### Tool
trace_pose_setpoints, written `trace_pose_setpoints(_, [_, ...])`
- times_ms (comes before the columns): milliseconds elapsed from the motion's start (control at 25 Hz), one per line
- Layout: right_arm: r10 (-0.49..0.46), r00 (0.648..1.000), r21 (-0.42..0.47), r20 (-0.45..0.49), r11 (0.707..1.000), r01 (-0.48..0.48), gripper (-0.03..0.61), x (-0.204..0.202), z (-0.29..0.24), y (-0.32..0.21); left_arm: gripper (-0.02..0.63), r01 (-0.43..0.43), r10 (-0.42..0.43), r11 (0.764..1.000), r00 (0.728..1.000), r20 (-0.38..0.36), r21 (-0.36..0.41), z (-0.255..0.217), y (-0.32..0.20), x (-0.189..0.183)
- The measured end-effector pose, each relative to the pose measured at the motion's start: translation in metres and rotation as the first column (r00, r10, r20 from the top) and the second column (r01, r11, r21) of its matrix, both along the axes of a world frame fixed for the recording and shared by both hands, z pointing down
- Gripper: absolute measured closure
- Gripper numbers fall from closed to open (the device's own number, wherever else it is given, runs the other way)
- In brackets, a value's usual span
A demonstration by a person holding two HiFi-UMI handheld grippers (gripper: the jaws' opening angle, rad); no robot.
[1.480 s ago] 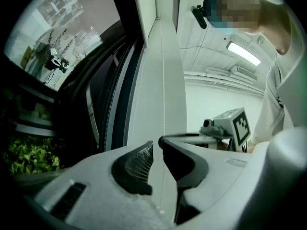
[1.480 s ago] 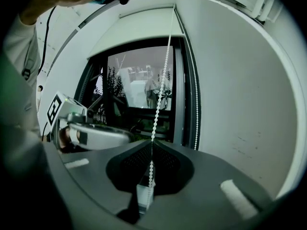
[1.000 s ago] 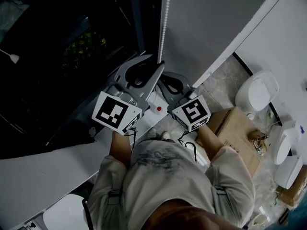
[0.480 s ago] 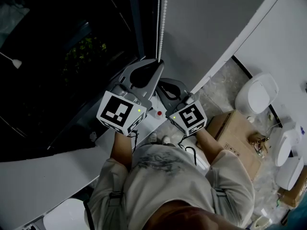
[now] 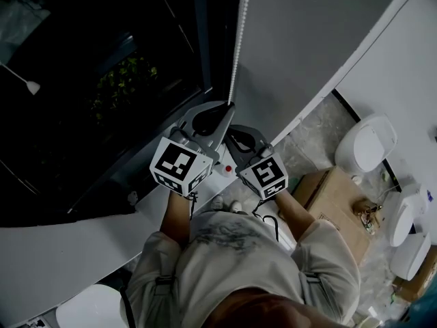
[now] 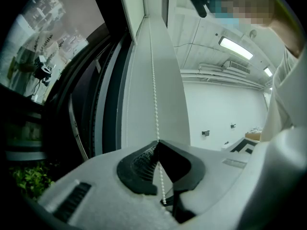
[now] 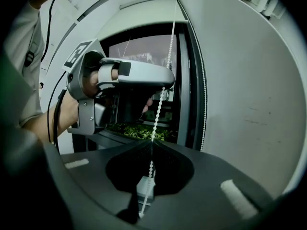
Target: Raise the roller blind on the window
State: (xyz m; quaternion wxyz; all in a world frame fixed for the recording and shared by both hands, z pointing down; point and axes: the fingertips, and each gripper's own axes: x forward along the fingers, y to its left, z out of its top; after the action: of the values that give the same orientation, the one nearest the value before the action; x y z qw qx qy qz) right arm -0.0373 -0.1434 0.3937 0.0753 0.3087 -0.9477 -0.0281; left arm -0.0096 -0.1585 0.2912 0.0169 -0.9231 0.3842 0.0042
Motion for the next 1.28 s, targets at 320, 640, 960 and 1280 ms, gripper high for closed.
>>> trace_pose_setpoints(320, [0.008,1.000,-0.045,-0.027,0.999,-0.009,0.568,0.000,0.027,0.000,0.601,0.001,0.000,0.998,1.000,0.007,-0.058,0.028,-0.005,0.000])
trace_pose_setpoints(640, [0.012,0.999,-0.076,-0.050,0.997,-0.016,0.568,-0.002,0.048,0.002,0.601,0.000,0.002,0.995,1.000,0.016,-0.097,0.050,-0.003,-0.003])
trace_pose_setpoints(960, [0.011,0.997,-0.101,-0.071,0.995,-0.018,0.568,-0.004,0.066,0.006,0.601,-0.003,0.004,0.990,1.000,0.006,-0.141,0.072,0.002,-0.005])
trace_pose_setpoints(1280, [0.021,0.996,-0.117,-0.086,0.993,-0.031,0.566,-0.002,0.074,0.010,0.601,-0.013,0.015,0.987,1.000,0.007,-0.159,0.079,0.010,-0.005])
